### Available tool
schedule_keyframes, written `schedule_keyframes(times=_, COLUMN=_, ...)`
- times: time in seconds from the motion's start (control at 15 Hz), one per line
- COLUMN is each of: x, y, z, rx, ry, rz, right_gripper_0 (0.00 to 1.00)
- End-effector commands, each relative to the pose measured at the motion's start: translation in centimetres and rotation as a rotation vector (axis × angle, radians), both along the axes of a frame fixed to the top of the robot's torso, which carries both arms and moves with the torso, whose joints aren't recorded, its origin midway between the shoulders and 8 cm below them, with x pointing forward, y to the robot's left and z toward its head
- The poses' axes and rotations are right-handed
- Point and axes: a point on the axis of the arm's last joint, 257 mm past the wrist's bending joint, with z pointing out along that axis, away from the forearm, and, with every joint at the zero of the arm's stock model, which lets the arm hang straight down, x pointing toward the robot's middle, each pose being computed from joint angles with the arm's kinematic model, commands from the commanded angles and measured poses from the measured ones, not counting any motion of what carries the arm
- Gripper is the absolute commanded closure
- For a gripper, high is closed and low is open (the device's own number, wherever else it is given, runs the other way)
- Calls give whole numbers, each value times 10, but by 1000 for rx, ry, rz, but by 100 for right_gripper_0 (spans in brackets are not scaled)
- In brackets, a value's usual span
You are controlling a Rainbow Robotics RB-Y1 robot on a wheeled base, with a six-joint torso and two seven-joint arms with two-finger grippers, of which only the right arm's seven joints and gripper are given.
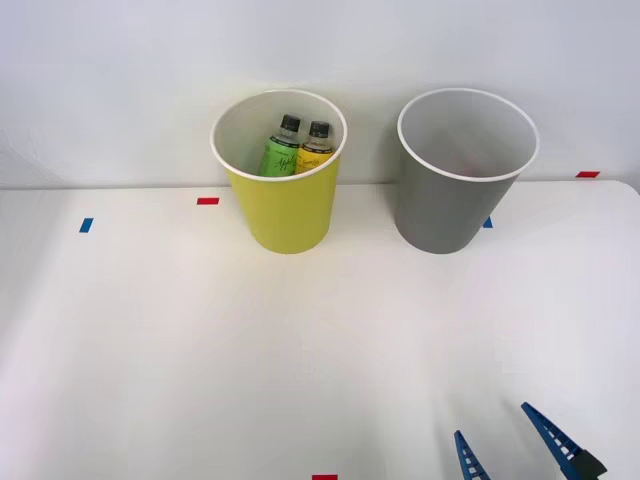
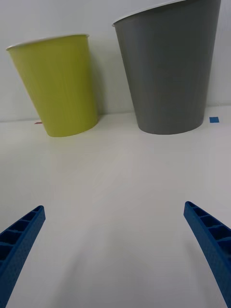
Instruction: Put cans in the gray bin, plastic bottles in the light green bin
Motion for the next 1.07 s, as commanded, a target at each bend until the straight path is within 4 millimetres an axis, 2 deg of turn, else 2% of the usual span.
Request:
schedule_keyframes(times=0.07, x=0, y=0, z=0, rx=0, ry=0, rz=0, right_gripper_0=0)
schedule_keyframes(times=1.07, x=0, y=0, z=0, rx=0, ry=0, rz=0, right_gripper_0=0)
